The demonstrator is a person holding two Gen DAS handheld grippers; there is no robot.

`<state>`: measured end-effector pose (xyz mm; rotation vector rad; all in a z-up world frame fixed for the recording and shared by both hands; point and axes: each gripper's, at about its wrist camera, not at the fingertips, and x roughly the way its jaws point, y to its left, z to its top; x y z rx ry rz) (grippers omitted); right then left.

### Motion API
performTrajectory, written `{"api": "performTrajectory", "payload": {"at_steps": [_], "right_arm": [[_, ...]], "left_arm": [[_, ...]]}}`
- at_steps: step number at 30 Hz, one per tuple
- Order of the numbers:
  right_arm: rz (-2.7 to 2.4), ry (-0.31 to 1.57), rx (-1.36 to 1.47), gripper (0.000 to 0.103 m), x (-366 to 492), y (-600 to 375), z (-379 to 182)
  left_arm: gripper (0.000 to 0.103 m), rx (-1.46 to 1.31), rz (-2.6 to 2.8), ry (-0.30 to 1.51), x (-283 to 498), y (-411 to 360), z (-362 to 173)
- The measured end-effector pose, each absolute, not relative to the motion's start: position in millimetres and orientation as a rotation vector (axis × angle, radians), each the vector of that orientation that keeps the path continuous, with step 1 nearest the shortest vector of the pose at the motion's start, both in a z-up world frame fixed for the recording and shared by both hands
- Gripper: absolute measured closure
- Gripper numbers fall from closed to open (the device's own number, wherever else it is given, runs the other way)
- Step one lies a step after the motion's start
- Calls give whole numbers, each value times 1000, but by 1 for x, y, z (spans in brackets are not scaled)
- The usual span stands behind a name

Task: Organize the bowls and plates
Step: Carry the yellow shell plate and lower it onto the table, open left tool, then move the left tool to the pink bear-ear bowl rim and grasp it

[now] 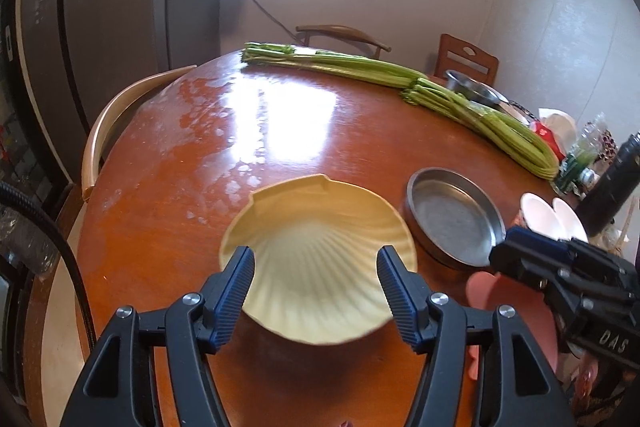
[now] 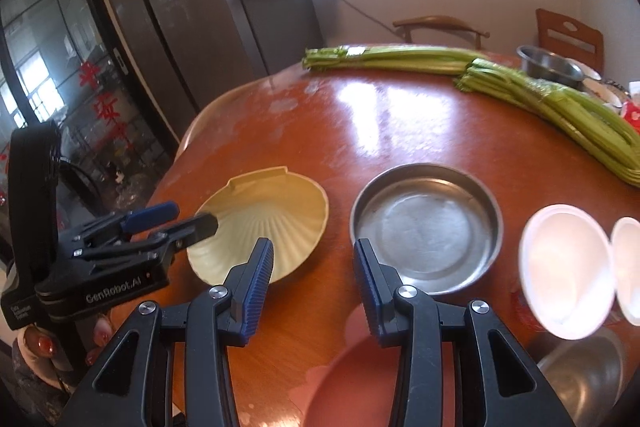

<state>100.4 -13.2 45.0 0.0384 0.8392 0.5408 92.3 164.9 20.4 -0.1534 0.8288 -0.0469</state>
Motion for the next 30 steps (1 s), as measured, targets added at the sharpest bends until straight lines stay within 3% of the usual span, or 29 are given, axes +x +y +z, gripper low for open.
{"api": "performTrajectory", "payload": {"at_steps": [13,30], "right_arm": [[526,803,39,60,78,-50,58],[495,864,-40,60,55,-78,31]], "left_arm": [[39,-120,-143,846,57,111,22],[39,-130,-230,981,21,62,-12]]}}
